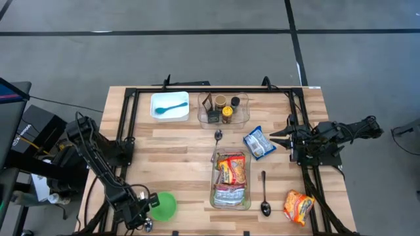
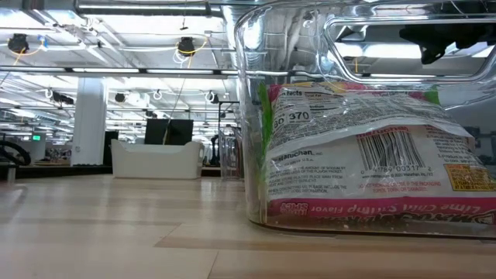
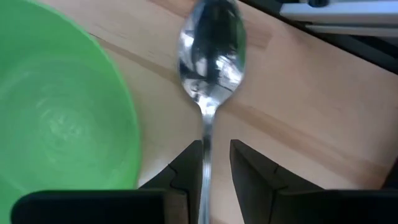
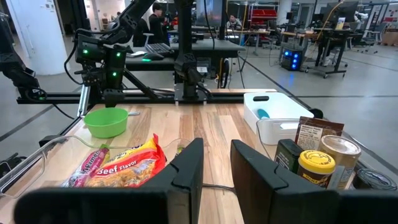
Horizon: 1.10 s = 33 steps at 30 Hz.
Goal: Pick & Place Food Item
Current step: Put the silver spoon into the white bin
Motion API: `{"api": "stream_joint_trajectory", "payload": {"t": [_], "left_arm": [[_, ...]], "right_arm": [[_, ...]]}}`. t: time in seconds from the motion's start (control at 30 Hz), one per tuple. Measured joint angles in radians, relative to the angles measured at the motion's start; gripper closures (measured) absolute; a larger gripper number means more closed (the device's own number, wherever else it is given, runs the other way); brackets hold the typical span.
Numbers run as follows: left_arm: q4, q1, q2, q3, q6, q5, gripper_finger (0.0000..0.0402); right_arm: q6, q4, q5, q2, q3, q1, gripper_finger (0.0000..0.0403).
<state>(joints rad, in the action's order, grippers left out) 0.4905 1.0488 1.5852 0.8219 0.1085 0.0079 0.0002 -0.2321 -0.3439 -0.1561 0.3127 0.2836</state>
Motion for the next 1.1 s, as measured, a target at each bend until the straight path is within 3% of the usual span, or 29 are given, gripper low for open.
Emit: {"api": "stream_joint_trajectory", "payload": {"t": [0.87,1.1], "left_arm": [[-0.006,-0.029,0.001,0.000,0.025,0.030,0.0325],[-0.097,-0.029,0.013,-0.056,0.037,0.032,0.0325]], "right_arm": [[0.000,0.000,0.000,0.000,0.000,0.000,0.0328],[0.000,0.000,0.000,0.000,0.000,-0.001,0.0328]]}}
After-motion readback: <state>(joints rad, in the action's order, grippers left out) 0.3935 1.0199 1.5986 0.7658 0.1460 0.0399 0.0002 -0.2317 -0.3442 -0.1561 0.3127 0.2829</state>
